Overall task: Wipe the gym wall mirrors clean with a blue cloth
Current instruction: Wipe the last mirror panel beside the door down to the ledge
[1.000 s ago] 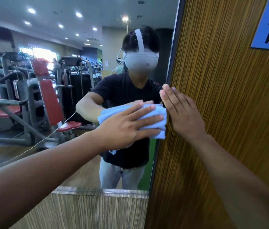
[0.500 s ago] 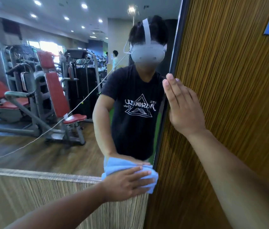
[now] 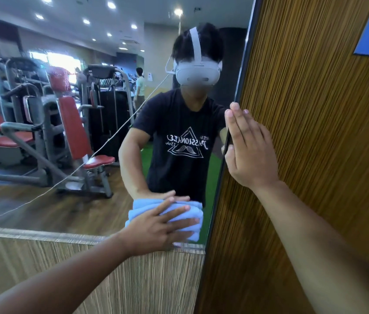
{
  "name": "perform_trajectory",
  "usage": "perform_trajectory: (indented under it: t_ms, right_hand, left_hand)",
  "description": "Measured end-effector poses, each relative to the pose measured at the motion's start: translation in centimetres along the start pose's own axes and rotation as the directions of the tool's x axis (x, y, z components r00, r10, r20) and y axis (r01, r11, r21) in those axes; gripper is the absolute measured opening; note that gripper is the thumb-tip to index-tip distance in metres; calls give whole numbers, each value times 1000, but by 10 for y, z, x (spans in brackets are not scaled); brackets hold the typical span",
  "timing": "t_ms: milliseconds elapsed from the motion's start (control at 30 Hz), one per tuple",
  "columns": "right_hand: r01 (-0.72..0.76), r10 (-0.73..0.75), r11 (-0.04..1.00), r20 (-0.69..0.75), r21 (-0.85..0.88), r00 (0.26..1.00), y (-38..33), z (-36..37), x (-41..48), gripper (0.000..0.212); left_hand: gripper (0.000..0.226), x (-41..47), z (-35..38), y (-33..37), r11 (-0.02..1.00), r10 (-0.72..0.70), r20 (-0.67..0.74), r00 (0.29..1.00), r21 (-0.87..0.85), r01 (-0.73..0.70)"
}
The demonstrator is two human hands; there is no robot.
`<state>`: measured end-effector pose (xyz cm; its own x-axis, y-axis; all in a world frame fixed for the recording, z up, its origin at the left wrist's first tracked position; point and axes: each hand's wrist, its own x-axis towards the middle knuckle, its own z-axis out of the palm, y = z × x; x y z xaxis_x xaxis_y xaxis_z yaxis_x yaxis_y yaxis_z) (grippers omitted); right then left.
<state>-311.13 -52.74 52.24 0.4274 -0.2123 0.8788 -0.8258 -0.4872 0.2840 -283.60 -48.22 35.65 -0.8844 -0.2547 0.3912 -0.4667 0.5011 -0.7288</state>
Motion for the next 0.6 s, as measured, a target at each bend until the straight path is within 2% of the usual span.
perform_trajectory:
  t_ms: [100,167,233,333,433,467,500,567,600]
  right_hand:
    - [-61,61,998,0,-7,998,-13,-2,0,65]
    - [-117,116,992,-22,-55,993,-23,1,2,62]
    - [-174,169,979,-56,-102,984,-34,3,6,63]
    - [-217,205,968,-104,-124,973,-52,2,22,62]
    - [-216,200,970,-140,-111,970,-70,0,46,61]
    - [-211,194,971,-149,-107,969,-77,0,53,60]
    - [-212,195,972,-157,-104,968,-83,0,60,60]
    - [-220,202,971,-165,-97,965,-91,2,71,61]
    - [-220,203,971,-165,-91,965,-95,2,76,62]
  left_hand:
    - [45,-2,-24,-38,990,-138,-81,987,15,139]
    - [48,4,-48,-71,968,-248,-171,953,2,253]
    - [49,11,-74,-109,935,-340,-255,905,8,354]
    - [66,21,-109,-168,852,-483,-367,795,12,523]
    - [67,31,-124,-194,780,-585,-375,719,-16,626]
    - [66,32,-122,-191,790,-571,-370,733,-4,613]
    - [64,29,-116,-185,831,-513,-362,778,20,556]
    - [55,13,-102,-168,953,-269,-290,918,56,297]
    - [50,-2,-98,-162,986,-142,-226,964,58,158]
